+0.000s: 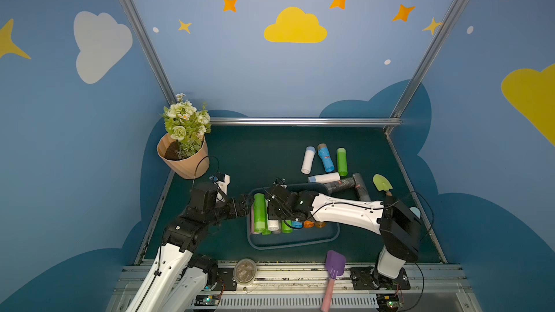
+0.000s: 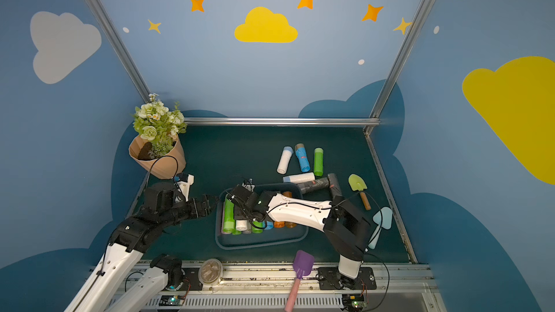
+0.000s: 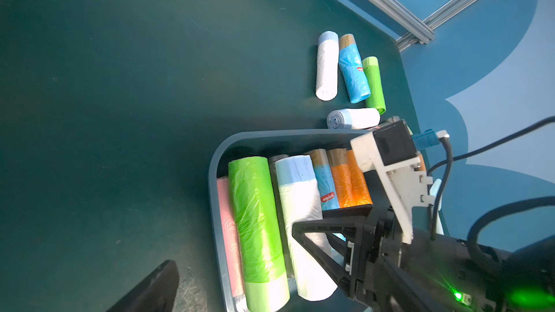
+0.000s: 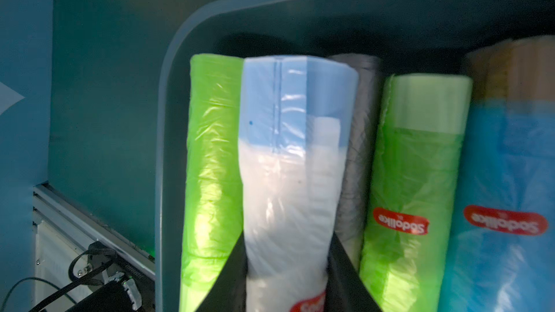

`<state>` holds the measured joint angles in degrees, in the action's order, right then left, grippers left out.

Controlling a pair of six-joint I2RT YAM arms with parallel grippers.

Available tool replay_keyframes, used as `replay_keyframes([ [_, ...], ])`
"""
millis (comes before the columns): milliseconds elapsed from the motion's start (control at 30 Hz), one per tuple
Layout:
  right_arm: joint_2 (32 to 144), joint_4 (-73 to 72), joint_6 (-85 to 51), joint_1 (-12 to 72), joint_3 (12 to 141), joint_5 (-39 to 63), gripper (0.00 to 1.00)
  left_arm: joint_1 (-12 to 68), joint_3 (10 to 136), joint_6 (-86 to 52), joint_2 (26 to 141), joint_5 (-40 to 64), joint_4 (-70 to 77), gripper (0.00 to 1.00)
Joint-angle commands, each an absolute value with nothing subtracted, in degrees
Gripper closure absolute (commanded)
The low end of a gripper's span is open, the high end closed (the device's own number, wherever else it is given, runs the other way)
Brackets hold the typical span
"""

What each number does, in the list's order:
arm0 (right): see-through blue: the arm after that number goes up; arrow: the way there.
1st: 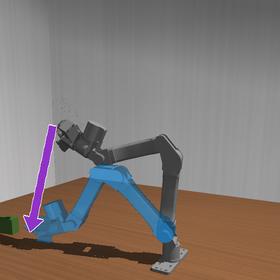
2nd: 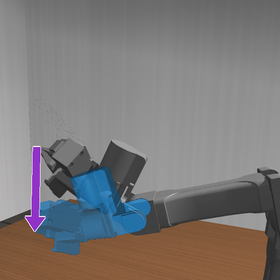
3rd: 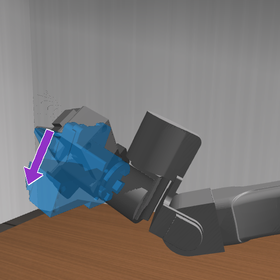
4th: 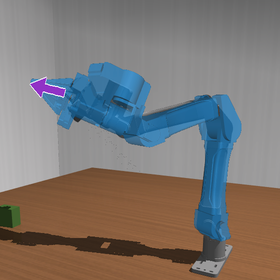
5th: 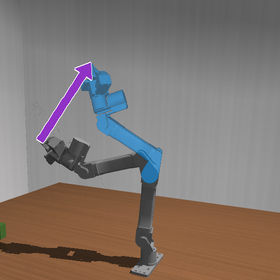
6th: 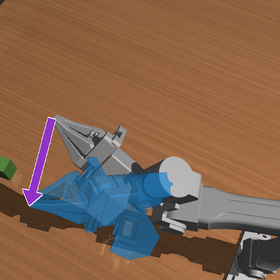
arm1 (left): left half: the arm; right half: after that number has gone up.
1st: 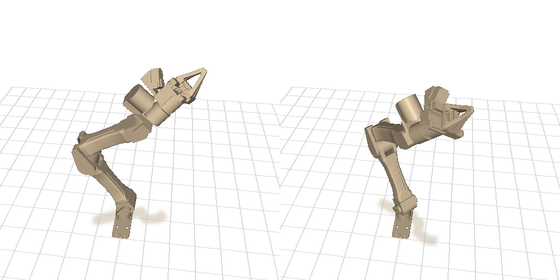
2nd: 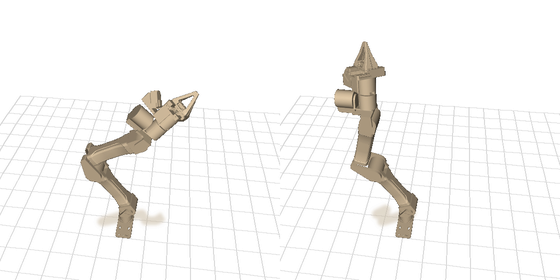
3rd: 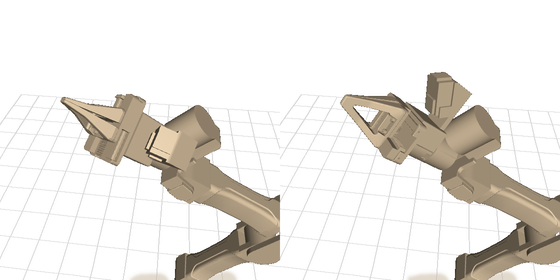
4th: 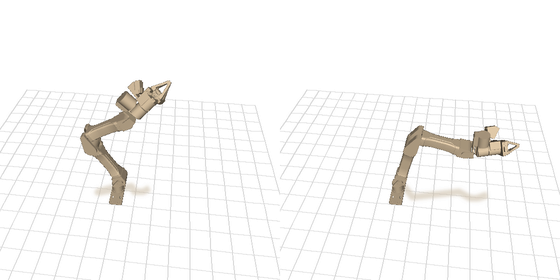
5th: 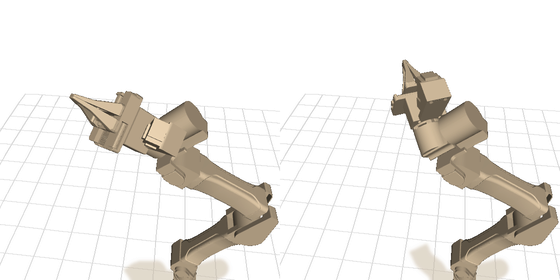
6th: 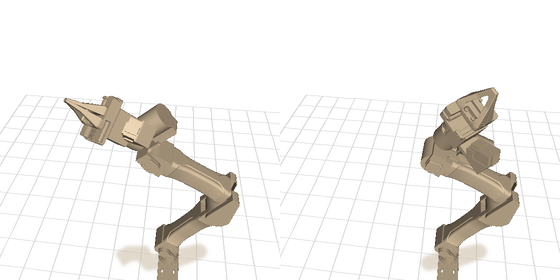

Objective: Put the roll of trash bags into the storage box
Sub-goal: Place the roll of trash bags in the storage box.

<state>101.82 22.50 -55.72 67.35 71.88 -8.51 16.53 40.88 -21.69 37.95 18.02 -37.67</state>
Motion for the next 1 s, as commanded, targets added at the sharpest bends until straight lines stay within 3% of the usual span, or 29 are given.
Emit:
replay_keyframes([
  [0, 102.9, 21.4, -56.6, 67.5, 72.8, -9.0, 0.68, 16.8, 41.2, -21.7, 37.8, 17.0, -38.8, 0.00],
  [467, 107.2, 20.2, -55.5, 67.8, 75.2, -6.5, 0.66, 17.1, 41.1, -21.6, 37.7, 17.7, -38.6, 0.00],
  [667, 106.6, 21.7, -54.9, 67.8, 74.7, -8.2, 0.59, 17.3, 41.0, -21.6, 37.7, 17.9, -38.5, 0.00],
  [833, 105.8, 22.8, -54.6, 67.8, 74.6, -9.5, 0.46, 17.4, 41.0, -21.5, 37.6, 17.7, -38.6, 0.00],
  [967, 105.4, 23.4, -54.3, 67.9, 74.5, -10.3, 0.41, 17.4, 41.0, -21.4, 37.5, 18.1, -38.5, 0.00],
])
